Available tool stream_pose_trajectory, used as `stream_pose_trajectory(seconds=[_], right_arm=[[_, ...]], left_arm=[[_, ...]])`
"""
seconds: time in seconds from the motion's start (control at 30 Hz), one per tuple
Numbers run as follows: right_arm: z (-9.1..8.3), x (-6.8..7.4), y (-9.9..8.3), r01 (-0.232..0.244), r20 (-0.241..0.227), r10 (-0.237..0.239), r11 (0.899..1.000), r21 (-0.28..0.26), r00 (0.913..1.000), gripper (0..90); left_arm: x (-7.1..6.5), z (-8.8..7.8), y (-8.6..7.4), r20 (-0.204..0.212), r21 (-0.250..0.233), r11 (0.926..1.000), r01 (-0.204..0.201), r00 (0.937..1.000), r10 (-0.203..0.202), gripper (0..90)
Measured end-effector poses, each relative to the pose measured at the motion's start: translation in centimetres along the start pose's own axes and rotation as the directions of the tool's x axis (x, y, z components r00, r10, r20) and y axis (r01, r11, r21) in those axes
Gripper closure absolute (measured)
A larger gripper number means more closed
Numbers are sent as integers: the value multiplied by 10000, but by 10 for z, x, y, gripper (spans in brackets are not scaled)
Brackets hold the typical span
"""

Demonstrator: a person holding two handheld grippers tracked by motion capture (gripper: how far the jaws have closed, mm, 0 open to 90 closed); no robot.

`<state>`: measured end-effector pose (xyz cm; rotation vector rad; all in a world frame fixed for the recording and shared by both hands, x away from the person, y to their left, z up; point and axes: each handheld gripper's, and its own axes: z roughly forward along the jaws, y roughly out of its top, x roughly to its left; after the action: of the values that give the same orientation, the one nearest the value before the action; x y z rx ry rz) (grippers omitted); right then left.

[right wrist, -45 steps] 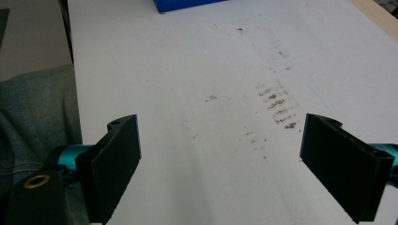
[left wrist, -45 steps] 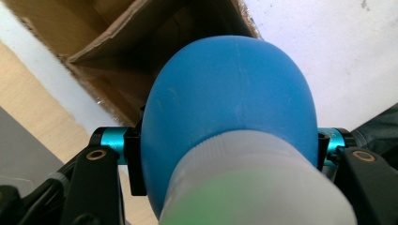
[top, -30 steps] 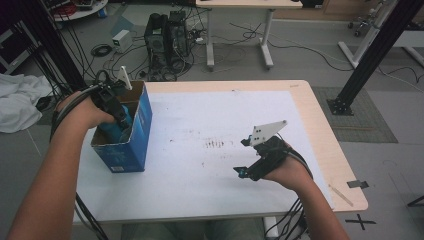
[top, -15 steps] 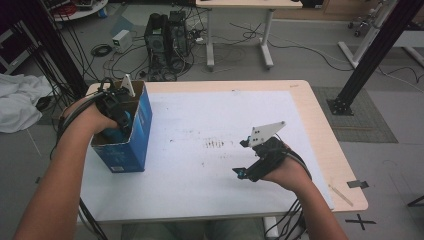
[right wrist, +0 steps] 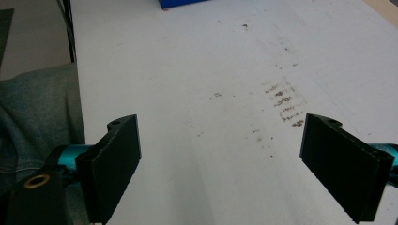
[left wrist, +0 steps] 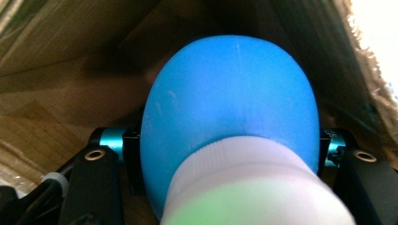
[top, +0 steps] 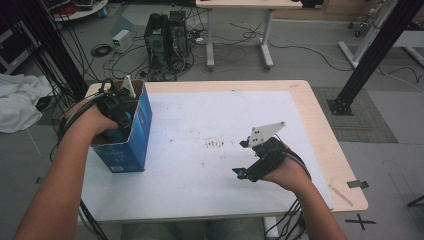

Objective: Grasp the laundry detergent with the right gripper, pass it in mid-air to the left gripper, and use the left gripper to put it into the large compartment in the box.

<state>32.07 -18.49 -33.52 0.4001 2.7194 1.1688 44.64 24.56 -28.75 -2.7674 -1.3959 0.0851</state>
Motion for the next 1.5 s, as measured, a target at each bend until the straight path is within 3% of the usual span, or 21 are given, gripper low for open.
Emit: stream_pose_trajectory(seconds=[0.07, 0.1, 0.27, 0.3, 0.43, 0.47, 0.5, 0.6, 0.7, 0.73, 0.77, 1.2, 1.27, 1.3, 1.37, 1.4, 1.5], right_arm=[[0, 0, 0, 12, -5, -12, 10000, 27, 10000, 119], [0, 0, 0, -7, -25, 7, 10000, 34, 10000, 118], [1, 0, 0, 24, -33, -24, 10000, -4, 10000, 119], [1, 0, 0, 4, -6, -4, 10000, -14, 10000, 119], [1, 1, 0, 23, -35, -23, 10000, -18, 10000, 118], [1, 1, 1, 12, -15, -12, 10000, -25, 10000, 118], [1, 1, 1, 8, -8, -8, 10000, -27, 10000, 118], [1, 1, 2, 28, -12, -28, 10000, -35, 10000, 119], [1, 1, 2, 13, -20, -13, 10000, -10, 10000, 119], [1, 1, 2, 58, -21, -58, 10000, -71, 10000, 118], [1, 1, 3, 55, -28, -55, 10000, -66, 10000, 118], [-6, -2, 9, 93, 51, -92, 9999, -61, 9999, 118], [-7, -2, 11, 115, 53, -115, 9999, -26, 9999, 118], [-7, -2, 11, 115, 53, -115, 9999, -26, 9999, 118], [-9, -2, 13, 133, 72, -133, 9999, 46, 9999, 118], [-11, -2, 15, 175, 64, -176, 9998, 39, 9998, 118], [-14, -4, 19, 263, 75, -265, 9994, 216, 9996, 118]], left_arm=[[-1, 0, -1, 1, -201, 9996, 190, 9998, -190, 343], [0, -1, -1, 25, -47, 10000, -11, 10000, 11, 343], [-3, -3, -2, 22, -294, 9995, 150, 9999, -150, 327], [-1, -6, -3, -15, -92, 9999, -131, 9999, 130, 327], [-2, -8, -4, -38, -184, 9997, -135, 9999, 134, 314], [-4, -9, -4, 8, -391, 9992, 70, 10000, -70, 313], [-4, -13, -5, -103, -242, 9995, -214, 9997, 211, 313], [-5, -15, -5, -118, -247, 9995, -211, 9997, 208, 306], [-7, -19, -6, -187, -282, 9995, -147, 9997, 141, 303], [-9, -18, -7, -95, -594, 9980, 204, 9997, -210, 303], [-6, -24, -8, -198, -286, 9994, -209, 9996, 203, 303], [-11, -48, -17, -119, -487, 9980, -406, 9991, 401, 258], [-13, -49, -18, -113, -623, 9976, -295, 9995, 288, 258], [-13, -53, -18, -152, -526, 9974, -498, 9987, 491, 258], [-16, -56, -19, -187, -736, 9965, -397, 9991, 384, 236], [-18, -61, -19, -238, -639, 9959, -644, 9977, 630, 227], [-21, -65, -20, -192, -720, 9946, -746, 9971, 734, 221]])
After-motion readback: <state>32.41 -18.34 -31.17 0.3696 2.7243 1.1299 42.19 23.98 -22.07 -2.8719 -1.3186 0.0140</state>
